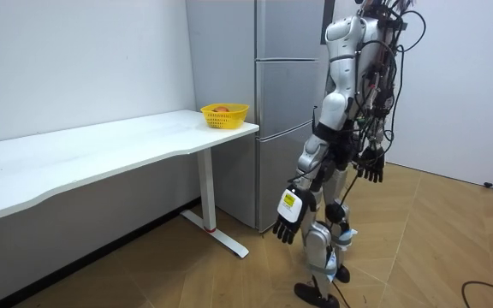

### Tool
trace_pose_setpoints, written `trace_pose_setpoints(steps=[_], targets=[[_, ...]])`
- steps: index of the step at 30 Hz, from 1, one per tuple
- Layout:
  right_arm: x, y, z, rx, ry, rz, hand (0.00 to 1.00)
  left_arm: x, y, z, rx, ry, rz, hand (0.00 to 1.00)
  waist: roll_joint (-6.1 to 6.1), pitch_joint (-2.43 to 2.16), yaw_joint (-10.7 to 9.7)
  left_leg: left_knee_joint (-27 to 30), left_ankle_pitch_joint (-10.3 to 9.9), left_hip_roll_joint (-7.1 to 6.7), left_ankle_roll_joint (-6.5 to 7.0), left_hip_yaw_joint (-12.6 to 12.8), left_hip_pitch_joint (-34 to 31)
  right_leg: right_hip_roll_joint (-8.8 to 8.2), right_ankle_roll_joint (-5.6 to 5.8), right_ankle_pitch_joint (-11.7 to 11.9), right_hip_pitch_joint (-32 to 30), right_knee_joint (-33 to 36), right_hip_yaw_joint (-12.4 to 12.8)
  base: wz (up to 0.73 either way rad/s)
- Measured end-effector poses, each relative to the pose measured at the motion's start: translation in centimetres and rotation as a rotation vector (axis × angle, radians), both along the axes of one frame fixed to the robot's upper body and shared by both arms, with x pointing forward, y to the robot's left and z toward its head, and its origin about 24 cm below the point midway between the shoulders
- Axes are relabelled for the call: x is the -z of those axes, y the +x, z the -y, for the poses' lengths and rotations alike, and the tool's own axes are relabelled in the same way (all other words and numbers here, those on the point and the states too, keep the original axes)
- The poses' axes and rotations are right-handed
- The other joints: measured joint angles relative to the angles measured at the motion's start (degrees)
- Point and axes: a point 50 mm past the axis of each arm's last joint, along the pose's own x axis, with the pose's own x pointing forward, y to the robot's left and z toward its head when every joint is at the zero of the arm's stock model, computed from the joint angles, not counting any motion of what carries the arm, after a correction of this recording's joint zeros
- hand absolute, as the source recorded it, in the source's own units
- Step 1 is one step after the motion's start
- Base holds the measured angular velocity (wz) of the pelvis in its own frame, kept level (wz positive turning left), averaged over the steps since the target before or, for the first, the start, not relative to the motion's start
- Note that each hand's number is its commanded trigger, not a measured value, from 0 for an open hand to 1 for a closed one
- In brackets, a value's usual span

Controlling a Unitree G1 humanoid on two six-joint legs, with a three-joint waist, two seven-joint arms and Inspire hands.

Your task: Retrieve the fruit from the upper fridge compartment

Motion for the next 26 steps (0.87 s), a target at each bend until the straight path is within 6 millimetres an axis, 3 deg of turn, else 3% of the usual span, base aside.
trace_pose_setpoints(steps=[4,11,26], targets=[[0.2,1.5,-0.3,-0.137,0.032,-0.015,0.00,0.3,-0.4,0.6,0.024,-0.030,-0.059,0.00,0.73,0.10,0.11,-0.02,0.00,-0.01,0.00,0.04,0.36,-0.03,-0.09,-0.17,0.04,0.64,0.08,0.00],[0.3,3.3,-0.4,-0.230,0.025,0.008,0.00,0.5,0.0,1.3,0.047,-0.066,-0.070,0.00,1.30,0.21,0.17,0.00,0.01,0.00,-0.01,-0.83,0.35,-0.01,-0.25,-0.33,0.13,0.71,-0.39,0.03],[0.4,2.7,-0.9,-0.242,0.090,-0.031,0.00,0.6,0.0,1.6,0.050,-0.111,-0.084,0.00,0.87,0.38,0.62,0.01,0.01,-0.03,-0.01,-0.96,0.39,-0.05,-0.25,-0.54,0.19,0.75,-0.37,0.00]])
